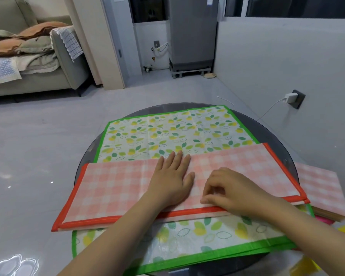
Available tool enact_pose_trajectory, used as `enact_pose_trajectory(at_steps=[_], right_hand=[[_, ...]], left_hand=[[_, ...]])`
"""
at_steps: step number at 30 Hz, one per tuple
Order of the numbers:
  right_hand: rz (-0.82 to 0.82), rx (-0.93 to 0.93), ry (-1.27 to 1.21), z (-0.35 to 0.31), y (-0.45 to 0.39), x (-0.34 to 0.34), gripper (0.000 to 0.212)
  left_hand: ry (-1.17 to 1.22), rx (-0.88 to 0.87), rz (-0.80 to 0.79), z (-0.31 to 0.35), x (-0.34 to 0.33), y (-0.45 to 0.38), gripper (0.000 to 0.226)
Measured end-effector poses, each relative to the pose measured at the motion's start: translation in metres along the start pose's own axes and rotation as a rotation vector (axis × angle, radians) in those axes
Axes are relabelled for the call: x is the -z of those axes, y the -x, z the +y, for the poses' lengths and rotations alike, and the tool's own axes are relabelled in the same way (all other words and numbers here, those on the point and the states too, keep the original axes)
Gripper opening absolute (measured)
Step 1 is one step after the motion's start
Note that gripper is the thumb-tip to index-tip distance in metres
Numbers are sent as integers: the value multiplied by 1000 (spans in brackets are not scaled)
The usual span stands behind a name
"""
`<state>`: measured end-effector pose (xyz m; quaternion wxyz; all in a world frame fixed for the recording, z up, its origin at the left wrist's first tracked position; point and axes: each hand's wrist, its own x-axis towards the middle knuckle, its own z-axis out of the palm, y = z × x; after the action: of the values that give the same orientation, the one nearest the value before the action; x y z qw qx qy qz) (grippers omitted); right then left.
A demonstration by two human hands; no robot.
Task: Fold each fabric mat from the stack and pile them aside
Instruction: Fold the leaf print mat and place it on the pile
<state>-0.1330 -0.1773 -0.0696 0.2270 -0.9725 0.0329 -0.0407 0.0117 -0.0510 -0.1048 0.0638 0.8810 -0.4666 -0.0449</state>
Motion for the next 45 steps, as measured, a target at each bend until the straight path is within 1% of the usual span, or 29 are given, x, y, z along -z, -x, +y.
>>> enact_pose_trajectory(at_steps=[4,6,7,9,10,12,20,22,27,30,32,34,36,38,39,43,45], right_hand=[[168,-29,86,7,-29,-6,24],[215,-88,116,12,-43,-11,33],[193,-126,128,15,-48,-15,39],[80,-187,182,20,-54,-24,50],[31,-202,217,23,-54,-26,52],[-11,-225,252,30,-51,-25,55],[28,-482,310,87,-16,8,62],[39,-509,334,97,-10,12,64],[37,-512,320,100,-8,14,65],[68,-501,242,89,-16,17,62],[103,-427,182,71,-24,16,59],[115,-311,132,48,-34,11,55],[110,-206,75,26,-44,2,53],[81,-158,12,14,-52,-8,51],[56,-148,10,12,-54,-13,50],[-29,-125,240,16,-61,-29,55],[-52,-133,272,17,-61,-30,57]], left_hand=[[0,-2,-4,-1,0,1,57],[-1,-2,1,-1,-1,1,56],[-2,-2,5,-1,-1,1,56],[-3,-4,7,-1,-2,1,56],[-5,-4,6,-2,-2,0,56],[-13,-4,2,-2,-1,0,56],[-25,-3,-4,-2,-1,1,56],[-31,-5,-2,-2,-1,1,56],[-32,-1,3,-2,-1,0,56],[-22,2,2,-1,-1,0,56],[-20,4,0,-1,-1,0,56],[-17,10,-3,0,-1,0,56],[-12,13,-6,0,1,0,55],[2,12,-6,1,2,1,54],[13,11,-4,1,3,1,53],[30,25,16,-9,5,5,53],[36,60,25,-22,6,9,53]])
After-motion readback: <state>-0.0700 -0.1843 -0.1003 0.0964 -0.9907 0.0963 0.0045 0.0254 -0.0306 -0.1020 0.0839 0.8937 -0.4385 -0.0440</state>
